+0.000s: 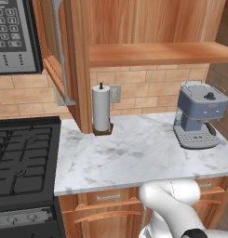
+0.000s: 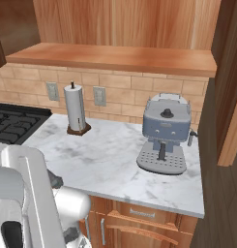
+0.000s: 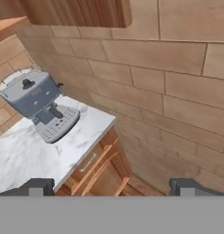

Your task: Open the cabinet. Pick the soap dispenser and place it next to the sink. Then close the cabinet.

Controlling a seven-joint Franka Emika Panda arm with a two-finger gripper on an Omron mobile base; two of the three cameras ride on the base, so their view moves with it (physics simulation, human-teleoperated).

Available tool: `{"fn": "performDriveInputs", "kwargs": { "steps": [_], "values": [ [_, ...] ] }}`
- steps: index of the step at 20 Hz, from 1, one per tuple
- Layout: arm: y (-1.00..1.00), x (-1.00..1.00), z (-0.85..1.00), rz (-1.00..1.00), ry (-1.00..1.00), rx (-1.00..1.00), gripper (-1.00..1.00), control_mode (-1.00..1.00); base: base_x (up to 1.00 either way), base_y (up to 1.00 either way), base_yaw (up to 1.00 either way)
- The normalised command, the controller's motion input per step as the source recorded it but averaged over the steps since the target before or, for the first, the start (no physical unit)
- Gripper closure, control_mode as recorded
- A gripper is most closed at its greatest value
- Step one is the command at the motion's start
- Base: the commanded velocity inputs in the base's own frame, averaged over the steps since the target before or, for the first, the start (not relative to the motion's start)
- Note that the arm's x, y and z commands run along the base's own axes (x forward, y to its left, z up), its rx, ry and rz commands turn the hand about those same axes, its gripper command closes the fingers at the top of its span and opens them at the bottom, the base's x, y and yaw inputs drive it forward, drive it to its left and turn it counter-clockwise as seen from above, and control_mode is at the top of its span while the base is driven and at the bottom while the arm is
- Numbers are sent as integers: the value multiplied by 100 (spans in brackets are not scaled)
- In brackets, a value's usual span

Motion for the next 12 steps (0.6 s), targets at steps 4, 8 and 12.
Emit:
{"fn": "performDriveInputs", "kwargs": {
  "steps": [4,8,12],
  "values": [
    [-46,-18,5,0,9,-15,-100,-100,0,0,0],
    [-42,-19,9,1,9,-21,-100,-100,0,0,0],
    [-39,-20,15,5,8,-23,-100,-100,0,0,0]
  ]
}}
